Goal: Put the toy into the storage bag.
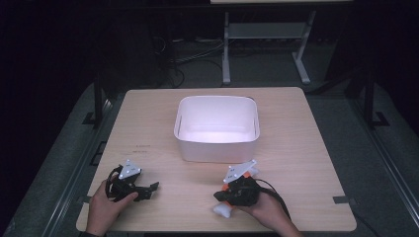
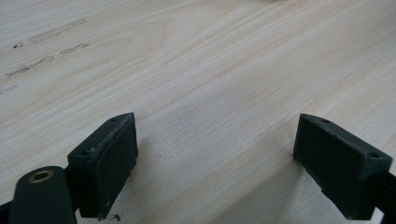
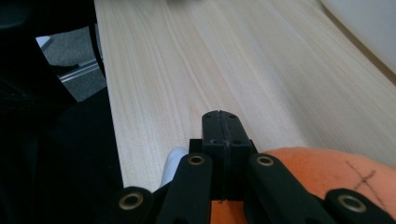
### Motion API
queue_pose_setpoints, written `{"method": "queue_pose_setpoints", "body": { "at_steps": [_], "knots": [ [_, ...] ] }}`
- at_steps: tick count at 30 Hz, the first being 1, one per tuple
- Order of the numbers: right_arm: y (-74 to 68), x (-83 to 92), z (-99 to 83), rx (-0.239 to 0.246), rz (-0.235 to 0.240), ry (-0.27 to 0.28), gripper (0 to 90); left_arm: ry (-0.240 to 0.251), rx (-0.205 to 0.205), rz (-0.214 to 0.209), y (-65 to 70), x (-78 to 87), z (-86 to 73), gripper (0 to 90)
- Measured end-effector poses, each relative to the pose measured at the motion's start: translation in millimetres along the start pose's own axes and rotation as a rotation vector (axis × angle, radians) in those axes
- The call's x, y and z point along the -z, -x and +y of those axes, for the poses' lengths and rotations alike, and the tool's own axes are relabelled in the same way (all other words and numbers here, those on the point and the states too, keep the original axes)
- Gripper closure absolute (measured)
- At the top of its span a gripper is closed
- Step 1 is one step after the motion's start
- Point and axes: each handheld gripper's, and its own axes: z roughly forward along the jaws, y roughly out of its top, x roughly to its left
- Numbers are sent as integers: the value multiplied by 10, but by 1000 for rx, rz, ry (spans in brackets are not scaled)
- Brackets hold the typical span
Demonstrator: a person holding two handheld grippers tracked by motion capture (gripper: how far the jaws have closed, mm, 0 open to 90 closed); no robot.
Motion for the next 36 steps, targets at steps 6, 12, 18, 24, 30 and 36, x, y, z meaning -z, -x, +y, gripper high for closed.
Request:
{"method": "queue_pose_setpoints", "body": {
  "at_steps": [6,12,18,24,30,36],
  "knots": [
    [-9,-105,-4,14,-14,-43,896,0,0,0,0,0,0,130],
    [-18,-91,-43,21,-18,-61,896,-1,-1,0,-1,1,0,130],
    [-25,-8,-115,35,-12,-66,896,-2,-1,0,-1,1,0,130],
    [-40,95,-209,28,-12,-63,896,-1,-1,0,0,1,0,130],
    [-37,194,-307,14,-13,-66,896,-2,-1,0,-1,1,0,130],
    [-34,275,-388,2,-16,-71,896,-1,-1,0,0,1,0,130]
  ]
}}
